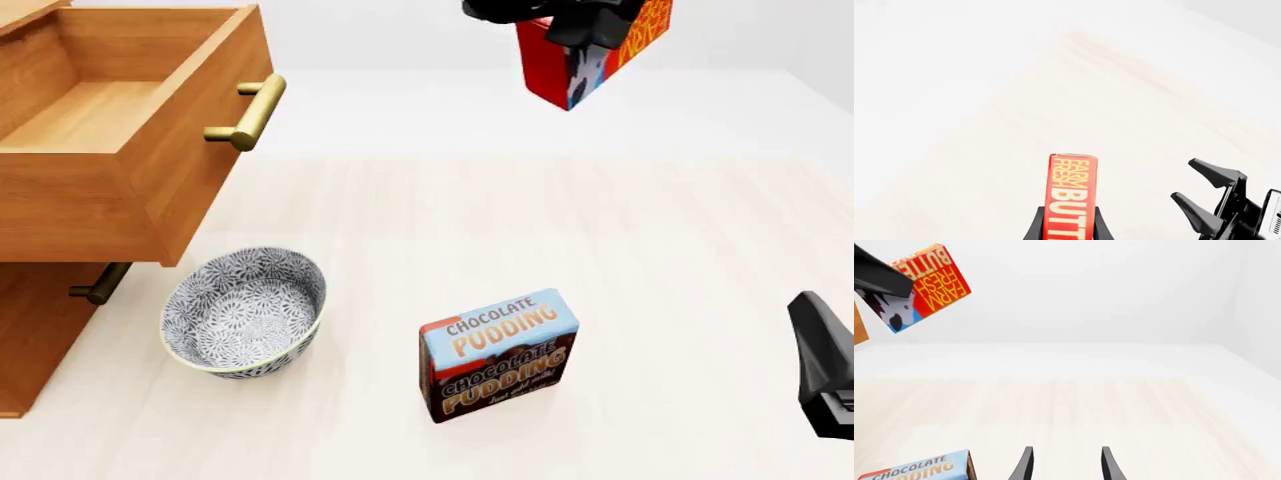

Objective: Put the butter at the back in the top drawer of the cabinet and close it.

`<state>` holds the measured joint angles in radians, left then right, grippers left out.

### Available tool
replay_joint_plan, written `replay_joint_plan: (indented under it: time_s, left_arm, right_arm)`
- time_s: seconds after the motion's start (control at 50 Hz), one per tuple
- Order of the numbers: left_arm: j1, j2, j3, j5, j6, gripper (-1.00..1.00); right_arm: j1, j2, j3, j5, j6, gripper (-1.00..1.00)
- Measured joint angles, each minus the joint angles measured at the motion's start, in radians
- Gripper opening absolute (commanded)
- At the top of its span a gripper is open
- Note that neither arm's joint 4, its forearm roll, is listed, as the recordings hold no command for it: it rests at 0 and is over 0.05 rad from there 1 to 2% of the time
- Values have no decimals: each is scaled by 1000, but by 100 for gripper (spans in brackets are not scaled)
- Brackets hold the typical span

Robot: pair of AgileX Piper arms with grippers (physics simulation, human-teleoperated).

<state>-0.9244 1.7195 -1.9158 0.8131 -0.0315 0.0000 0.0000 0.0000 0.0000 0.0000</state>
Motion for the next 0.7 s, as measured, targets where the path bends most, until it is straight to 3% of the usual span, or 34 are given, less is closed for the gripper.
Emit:
replay_joint_plan:
  time_s: [0.7]
  left_arm:
    - [168,-191,128,33,47,-100]
  right_arm:
    - [0,0,0,0,0,100]
